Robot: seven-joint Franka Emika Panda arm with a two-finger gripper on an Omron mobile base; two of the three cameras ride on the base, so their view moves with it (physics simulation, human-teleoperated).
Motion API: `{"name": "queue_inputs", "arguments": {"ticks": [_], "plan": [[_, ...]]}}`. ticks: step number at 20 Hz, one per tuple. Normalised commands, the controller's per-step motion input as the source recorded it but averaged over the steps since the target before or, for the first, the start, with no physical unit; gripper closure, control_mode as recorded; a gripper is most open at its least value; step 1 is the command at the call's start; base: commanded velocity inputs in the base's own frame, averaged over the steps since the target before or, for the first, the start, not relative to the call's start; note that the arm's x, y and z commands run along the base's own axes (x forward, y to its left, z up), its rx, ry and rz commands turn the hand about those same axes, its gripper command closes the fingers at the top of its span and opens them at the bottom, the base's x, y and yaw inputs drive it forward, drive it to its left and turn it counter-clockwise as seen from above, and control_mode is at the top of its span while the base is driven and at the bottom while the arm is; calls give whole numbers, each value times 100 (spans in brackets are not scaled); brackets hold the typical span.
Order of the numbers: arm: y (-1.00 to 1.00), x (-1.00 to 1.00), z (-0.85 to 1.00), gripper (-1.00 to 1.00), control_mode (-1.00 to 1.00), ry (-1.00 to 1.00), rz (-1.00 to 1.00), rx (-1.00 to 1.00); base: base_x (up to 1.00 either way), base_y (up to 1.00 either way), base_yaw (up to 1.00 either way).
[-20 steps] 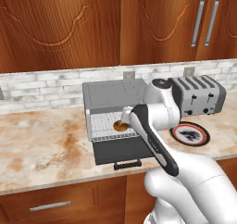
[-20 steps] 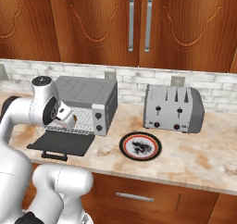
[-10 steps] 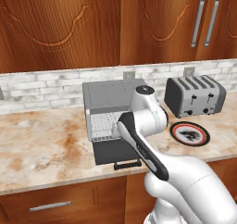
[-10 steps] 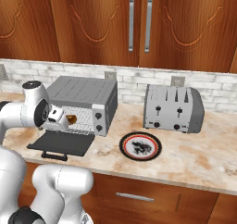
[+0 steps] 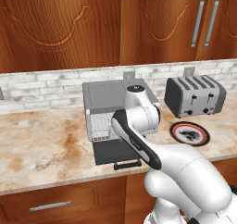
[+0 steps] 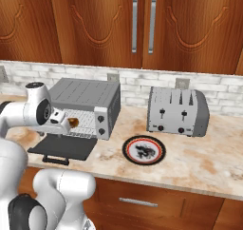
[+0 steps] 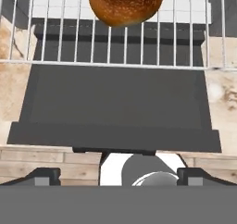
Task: Pick up the bagel from the plate, place it on the toaster oven rack, close the door, and set the timer.
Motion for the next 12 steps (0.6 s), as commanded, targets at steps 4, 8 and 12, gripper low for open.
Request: {"name": "queue_inputs", "arguments": {"ticks": [4,8,12], "plan": [[0,0,-31,-100,-100,-1,0,8,0,0,0],[0,4,-40,-100,-100,-3,0,9,0,0,0],[0,20,-37,-100,-100,-8,0,4,0,0,0]]}}
